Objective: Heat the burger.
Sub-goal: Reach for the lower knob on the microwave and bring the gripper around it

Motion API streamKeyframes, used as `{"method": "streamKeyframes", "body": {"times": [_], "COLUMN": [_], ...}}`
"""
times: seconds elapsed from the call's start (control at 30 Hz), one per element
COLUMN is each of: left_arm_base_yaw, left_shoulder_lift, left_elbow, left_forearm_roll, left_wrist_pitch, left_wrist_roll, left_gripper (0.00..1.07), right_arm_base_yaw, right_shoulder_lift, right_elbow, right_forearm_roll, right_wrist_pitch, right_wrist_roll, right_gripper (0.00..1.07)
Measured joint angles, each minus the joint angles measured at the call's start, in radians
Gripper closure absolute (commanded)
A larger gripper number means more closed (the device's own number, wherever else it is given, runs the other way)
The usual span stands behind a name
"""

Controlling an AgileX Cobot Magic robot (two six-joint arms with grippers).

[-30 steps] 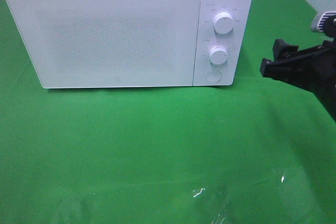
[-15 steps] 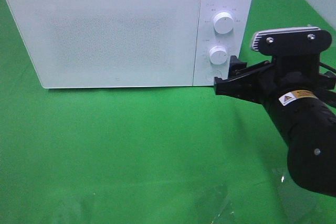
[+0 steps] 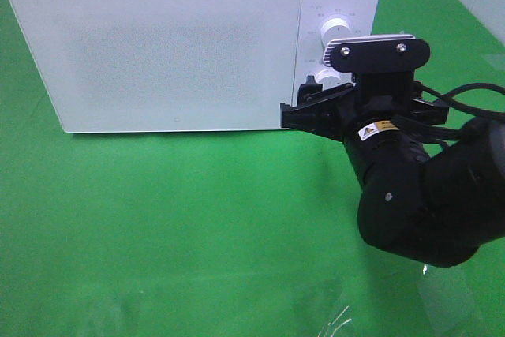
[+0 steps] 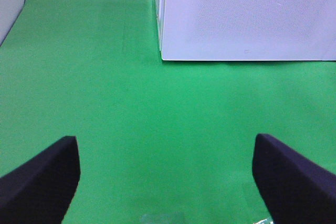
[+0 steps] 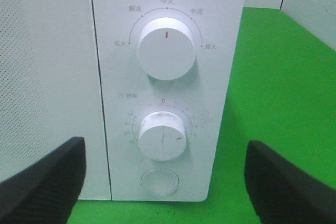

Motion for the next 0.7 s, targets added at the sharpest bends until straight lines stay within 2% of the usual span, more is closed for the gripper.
{"method": "streamKeyframes", "body": {"times": [0.2, 0.33, 0.7], "left_arm_base_yaw": [0.0, 0.0, 0.0], "left_shoulder_lift": [0.0, 0.0, 0.0], "left_elbow": [0.0, 0.0, 0.0], "left_forearm_roll": [0.0, 0.0, 0.0], "left_wrist_pitch": [0.0, 0.0, 0.0], "left_wrist_roll": [0.0, 0.0, 0.0], "left_gripper": [0.25, 0.25, 0.25], "right_arm_base_yaw": [-0.009, -0.06, -0.116], "right_shoulder_lift": [0.063, 0.121, 0.196], "right_elbow": [-0.049, -0.108, -0.195], "right_forearm_roll": [-0.013, -0.055, -0.087], "right_wrist_pitch": [0.001, 0.001, 0.008], "right_wrist_roll": [-0.001, 0.0, 0.007], "right_gripper": [0.31, 0.31, 0.31]}}
